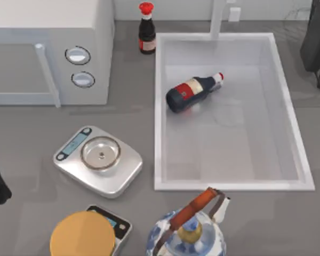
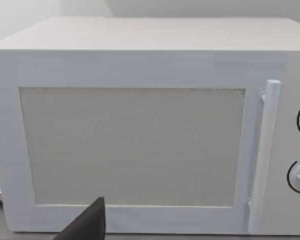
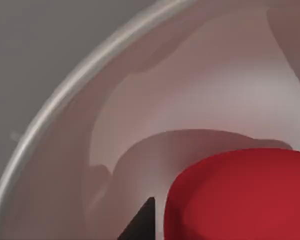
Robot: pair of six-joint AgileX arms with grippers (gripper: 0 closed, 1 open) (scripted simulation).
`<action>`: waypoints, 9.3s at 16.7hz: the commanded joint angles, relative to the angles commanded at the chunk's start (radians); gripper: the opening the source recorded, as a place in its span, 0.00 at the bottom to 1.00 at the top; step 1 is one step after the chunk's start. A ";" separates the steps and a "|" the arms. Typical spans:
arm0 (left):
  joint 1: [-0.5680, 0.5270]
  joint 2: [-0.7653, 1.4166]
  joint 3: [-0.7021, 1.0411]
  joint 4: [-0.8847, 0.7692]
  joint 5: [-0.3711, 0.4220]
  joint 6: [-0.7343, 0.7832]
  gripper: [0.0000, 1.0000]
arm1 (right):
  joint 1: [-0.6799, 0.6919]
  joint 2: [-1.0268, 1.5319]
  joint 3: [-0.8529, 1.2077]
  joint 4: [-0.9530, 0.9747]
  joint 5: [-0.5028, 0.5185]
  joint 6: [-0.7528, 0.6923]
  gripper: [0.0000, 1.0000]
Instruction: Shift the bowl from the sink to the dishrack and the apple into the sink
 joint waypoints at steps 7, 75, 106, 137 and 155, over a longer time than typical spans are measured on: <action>0.000 0.000 0.000 0.000 0.000 0.000 1.00 | 0.000 0.076 -0.090 0.129 0.000 0.002 1.00; 0.000 0.000 0.000 0.000 0.000 0.000 1.00 | 0.936 -0.038 -0.137 1.617 0.674 0.299 0.00; 0.000 0.000 0.000 0.000 0.000 0.000 1.00 | 0.938 0.591 -0.239 2.354 0.685 0.296 0.38; 0.000 0.000 0.000 0.000 0.000 0.000 1.00 | 0.466 -0.338 -0.539 1.595 0.431 0.295 1.00; 0.000 0.000 0.000 0.000 0.000 0.000 1.00 | 0.289 -1.640 -0.847 0.741 0.000 0.280 1.00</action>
